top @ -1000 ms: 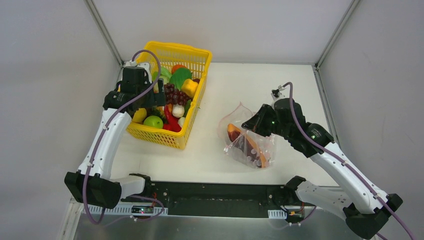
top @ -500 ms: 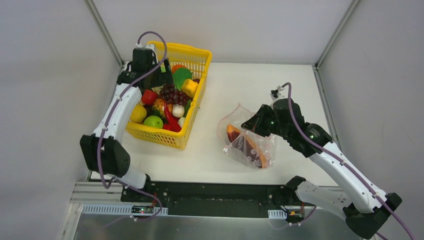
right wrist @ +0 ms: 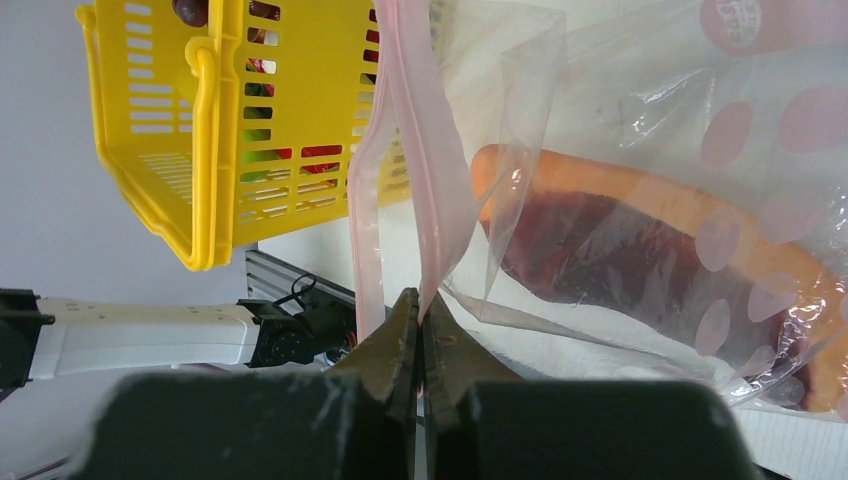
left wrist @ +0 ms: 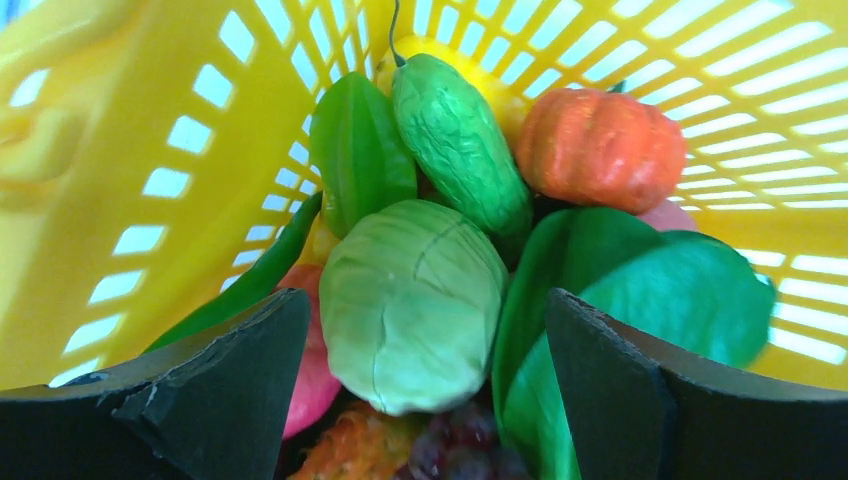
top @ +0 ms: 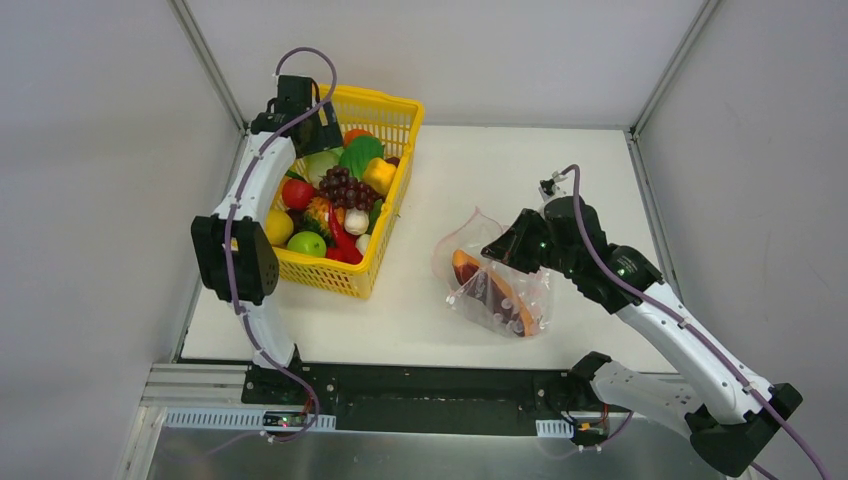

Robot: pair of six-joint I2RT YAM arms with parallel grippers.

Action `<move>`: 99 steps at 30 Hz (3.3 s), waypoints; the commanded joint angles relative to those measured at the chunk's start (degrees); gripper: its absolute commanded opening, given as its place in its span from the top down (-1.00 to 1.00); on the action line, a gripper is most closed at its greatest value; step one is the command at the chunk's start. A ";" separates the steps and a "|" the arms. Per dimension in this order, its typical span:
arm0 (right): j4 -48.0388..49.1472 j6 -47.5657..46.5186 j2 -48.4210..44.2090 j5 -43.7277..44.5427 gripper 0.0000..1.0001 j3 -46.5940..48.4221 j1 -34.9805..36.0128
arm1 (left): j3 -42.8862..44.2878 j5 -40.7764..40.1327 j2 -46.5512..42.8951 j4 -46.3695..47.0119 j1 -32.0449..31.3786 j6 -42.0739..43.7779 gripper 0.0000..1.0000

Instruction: Place the food in the zip-top bag and seal the zipper

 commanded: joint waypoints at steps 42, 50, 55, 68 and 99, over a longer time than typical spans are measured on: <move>4.14 1.34 -1.95 -2.92 1.00 -1.74 0.25 | -19.63 -2.64 -33.78 0.41 0.59 3.91 0.86; 5.41 1.95 -2.35 -3.98 1.00 -2.79 0.25 | -25.30 7.36 -43.16 -13.75 0.57 5.00 0.68; 6.77 2.16 -1.54 -4.92 1.00 -3.39 0.22 | -36.15 14.38 -49.59 -9.12 0.59 4.03 0.67; 7.06 2.70 -2.34 -5.84 1.00 -2.96 0.27 | -41.95 28.07 -66.90 7.66 0.48 -12.97 0.79; 13.27 3.31 -3.58 -10.09 1.00 -4.32 0.25 | -44.90 20.68 -43.35 33.53 -38.66 -18.12 0.77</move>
